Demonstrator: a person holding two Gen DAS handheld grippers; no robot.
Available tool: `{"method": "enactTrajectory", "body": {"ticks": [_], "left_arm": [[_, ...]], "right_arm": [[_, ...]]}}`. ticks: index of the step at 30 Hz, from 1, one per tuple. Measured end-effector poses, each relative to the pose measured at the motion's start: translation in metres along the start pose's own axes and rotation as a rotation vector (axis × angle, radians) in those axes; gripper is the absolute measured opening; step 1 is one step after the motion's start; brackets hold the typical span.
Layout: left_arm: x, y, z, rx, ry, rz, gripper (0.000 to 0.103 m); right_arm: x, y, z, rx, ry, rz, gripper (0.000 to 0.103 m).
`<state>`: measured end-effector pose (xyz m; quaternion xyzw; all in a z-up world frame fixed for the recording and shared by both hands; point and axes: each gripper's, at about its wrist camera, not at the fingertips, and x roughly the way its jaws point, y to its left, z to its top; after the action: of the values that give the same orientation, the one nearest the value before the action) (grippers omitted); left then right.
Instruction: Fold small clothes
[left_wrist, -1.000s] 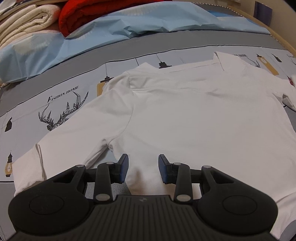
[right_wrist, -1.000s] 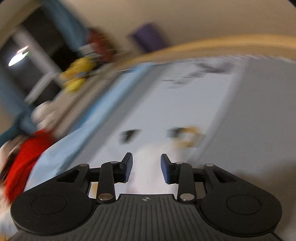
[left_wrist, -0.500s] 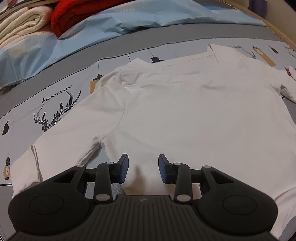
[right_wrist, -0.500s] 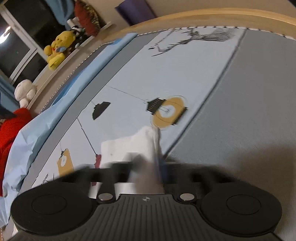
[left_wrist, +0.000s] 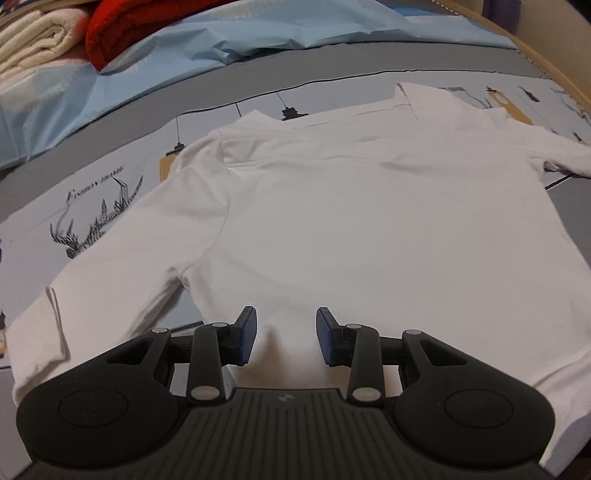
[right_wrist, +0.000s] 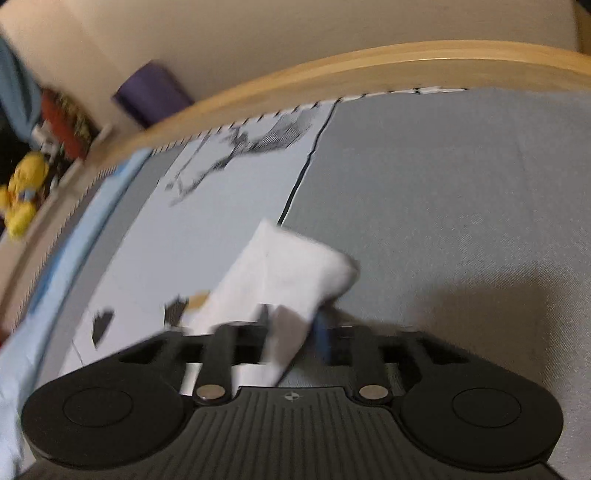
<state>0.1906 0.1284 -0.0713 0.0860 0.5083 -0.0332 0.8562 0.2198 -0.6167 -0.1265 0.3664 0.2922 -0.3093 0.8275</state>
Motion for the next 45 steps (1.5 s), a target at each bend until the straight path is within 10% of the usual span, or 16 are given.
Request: {"method": "enactTrajectory", "body": {"ticks": [5, 13, 21, 33, 39, 42, 45], "left_arm": [[-0.006, 0.006, -0.014, -0.017, 0.016, -0.038, 0.039], [-0.038, 0.021, -0.048, -0.108, -0.020, -0.144, 0.039], [-0.072, 0.009, -0.112, 0.007, 0.031, -0.257, 0.039], [-0.077, 0.003, -0.213, 0.182, 0.197, -0.302, 0.039], [-0.063, -0.004, -0.212, 0.200, 0.248, -0.315, 0.039], [-0.054, -0.009, -0.212, 0.235, 0.259, -0.284, 0.038], [-0.050, -0.013, -0.212, 0.261, 0.268, -0.278, 0.021]], "right_arm": [[-0.040, 0.030, -0.013, -0.127, -0.064, -0.215, 0.035], [-0.154, 0.119, -0.069, -0.513, 0.037, 0.256, 0.035], [-0.266, 0.127, -0.208, -1.248, 0.321, 0.654, 0.035], [-0.284, 0.047, -0.316, -2.020, 0.300, 0.580, 0.037], [-0.284, 0.044, -0.333, -2.113, 0.163, 0.596, 0.034], [-0.279, 0.046, -0.333, -2.120, 0.119, 0.582, 0.013], [-0.276, 0.058, -0.320, -2.034, 0.140, 0.621, 0.006]]}}
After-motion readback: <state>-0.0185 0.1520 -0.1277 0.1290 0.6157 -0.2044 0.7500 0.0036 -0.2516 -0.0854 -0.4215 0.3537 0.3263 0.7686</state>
